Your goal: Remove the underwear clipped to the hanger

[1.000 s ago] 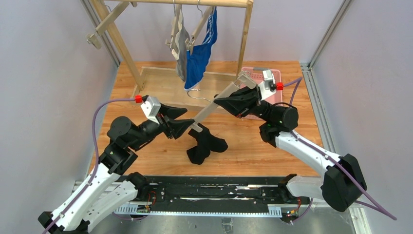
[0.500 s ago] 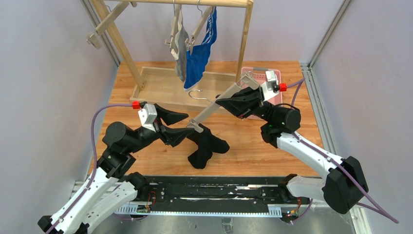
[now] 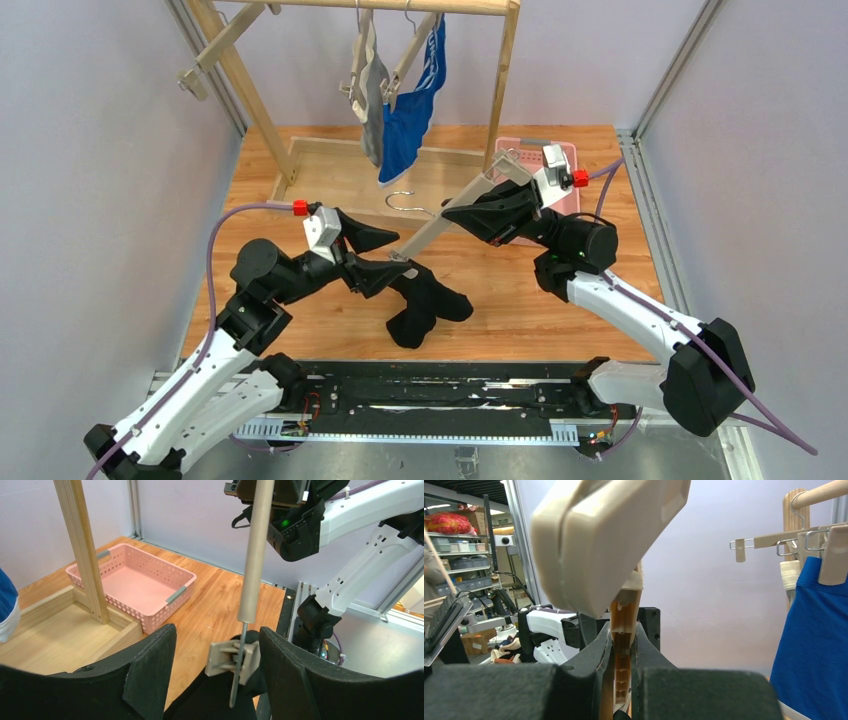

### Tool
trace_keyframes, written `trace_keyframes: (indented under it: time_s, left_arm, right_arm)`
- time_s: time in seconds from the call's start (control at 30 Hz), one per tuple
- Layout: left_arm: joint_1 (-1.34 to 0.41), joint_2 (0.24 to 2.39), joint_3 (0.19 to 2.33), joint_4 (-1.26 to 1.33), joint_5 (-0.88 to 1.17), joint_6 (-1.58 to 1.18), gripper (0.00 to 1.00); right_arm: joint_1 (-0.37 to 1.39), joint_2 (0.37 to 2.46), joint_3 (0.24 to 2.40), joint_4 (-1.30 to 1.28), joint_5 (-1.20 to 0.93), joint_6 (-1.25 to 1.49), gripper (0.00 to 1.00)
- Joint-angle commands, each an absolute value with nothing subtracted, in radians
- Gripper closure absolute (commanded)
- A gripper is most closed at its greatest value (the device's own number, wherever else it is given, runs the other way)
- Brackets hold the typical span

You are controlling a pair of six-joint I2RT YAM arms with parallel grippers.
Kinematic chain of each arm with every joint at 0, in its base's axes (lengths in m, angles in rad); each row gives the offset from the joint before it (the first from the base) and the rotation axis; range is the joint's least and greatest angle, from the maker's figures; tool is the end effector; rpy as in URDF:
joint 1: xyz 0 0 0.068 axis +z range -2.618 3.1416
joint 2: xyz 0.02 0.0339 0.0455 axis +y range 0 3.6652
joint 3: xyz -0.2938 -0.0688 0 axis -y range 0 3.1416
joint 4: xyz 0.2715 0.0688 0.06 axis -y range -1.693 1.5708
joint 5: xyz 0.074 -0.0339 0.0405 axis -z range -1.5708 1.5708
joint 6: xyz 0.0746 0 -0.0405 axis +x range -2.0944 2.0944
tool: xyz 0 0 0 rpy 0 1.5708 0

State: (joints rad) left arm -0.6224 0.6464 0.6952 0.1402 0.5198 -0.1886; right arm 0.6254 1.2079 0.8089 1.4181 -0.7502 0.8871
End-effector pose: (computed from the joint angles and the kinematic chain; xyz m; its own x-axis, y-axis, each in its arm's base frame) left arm 0.1328 -0.1409 0.3897 -0.0192 -0.1865 -0.9823 0.9150 0.3928 -0.0925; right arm 0.1782 0.1914 0.4475 -0.1205 0.6125 -0.7812 -0.9888 -0.1440 0.0396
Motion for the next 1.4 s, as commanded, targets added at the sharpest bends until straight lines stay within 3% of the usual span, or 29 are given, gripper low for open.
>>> trace_keyframes:
  time_s: [0.0,0.07,0.17,0.23,0.33,0.37,0.43,0.5,0.57,1.37]
  left_arm:
    - [-0.623,0.675,0.691,0.23,0.552,-0.213,0.33]
    - [-0.623,0.688,0.689,0.251,0.578,-0.218,0.43]
    - [-0.623,0.707,0.695,0.259,0.617,-0.218,0.85]
    - [-0.623,0.713,0.698,0.257,0.614,-0.22,0.99]
    - [-0.623,0.701,0.707,0.253,0.619,-0.208,0.99]
    - [-0.623,0.697,0.712,0.246,0.617,-0.204,0.88]
    - [-0.623,0.684,0.722,0.236,0.614,-0.198,0.57]
    - [-0.623,0.667,0.729,0.235,0.613,-0.197,0.44]
    - [-0.623,0.649,0.734,0.238,0.61,-0.199,0.39]
    - [-0.623,0.75,0.781,0.26,0.606,-0.206,0.44]
  right_arm:
    - [0.649,1.203,0.846,1.488,-0.762,0.898,0.99]
    - [0.648,1.204,0.847,1.481,-0.759,0.892,1.0]
    - [0.649,1.208,0.85,1.469,-0.758,0.882,1.0]
    - [0.649,1.211,0.846,1.46,-0.754,0.873,1.0]
    - [0.648,1.211,0.839,1.441,-0.749,0.857,0.99]
    - [0.648,1.211,0.838,1.437,-0.749,0.853,0.99]
    - [0.648,1.212,0.838,1.436,-0.749,0.852,1.0]
    - [0.649,1.214,0.838,1.436,-0.75,0.851,0.99]
    - [0.648,1.216,0.836,1.436,-0.752,0.85,0.99]
    - [0.665,1.227,0.841,1.443,-0.774,0.862,0.99]
